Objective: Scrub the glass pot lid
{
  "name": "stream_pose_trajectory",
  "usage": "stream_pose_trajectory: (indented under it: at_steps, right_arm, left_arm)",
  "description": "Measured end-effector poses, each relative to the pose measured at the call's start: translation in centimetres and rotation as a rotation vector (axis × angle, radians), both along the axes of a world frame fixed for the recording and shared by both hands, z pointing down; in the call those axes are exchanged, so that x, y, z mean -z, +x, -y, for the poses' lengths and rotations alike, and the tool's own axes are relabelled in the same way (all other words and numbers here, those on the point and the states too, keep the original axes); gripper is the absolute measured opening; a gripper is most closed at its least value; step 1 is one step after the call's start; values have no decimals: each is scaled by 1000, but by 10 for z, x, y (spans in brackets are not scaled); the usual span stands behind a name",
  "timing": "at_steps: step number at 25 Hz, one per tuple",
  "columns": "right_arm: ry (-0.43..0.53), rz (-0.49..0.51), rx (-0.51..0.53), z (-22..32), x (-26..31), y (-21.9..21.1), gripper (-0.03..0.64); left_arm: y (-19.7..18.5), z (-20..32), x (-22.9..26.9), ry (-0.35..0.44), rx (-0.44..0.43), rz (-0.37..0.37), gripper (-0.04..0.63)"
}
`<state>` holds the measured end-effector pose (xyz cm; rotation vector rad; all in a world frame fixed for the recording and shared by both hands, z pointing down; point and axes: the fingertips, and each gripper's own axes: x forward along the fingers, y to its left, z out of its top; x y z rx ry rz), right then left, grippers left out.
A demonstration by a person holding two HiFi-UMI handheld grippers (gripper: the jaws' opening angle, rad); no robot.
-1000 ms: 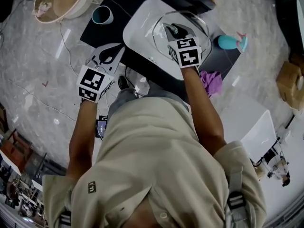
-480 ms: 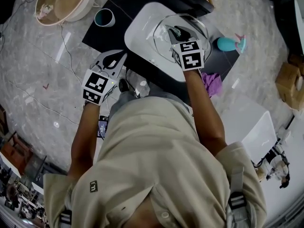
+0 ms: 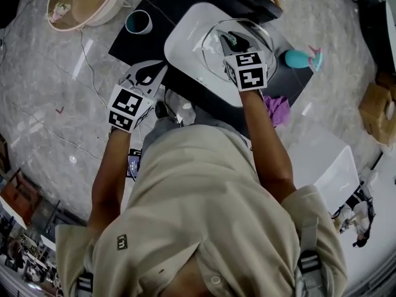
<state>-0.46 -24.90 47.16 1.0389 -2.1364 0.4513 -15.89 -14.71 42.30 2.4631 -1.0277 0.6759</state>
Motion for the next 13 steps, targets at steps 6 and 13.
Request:
stream_pose_trajectory:
  at_steps: [6, 13]
  right_arm:
    - [-2, -3, 1, -1, -3, 3, 85]
    - [-2, -3, 1, -6, -6, 7, 85]
  left_arm:
    - [-2, -7, -9, -18, 9, 4, 15]
    - [6, -15, -11, -27, 7, -6, 15]
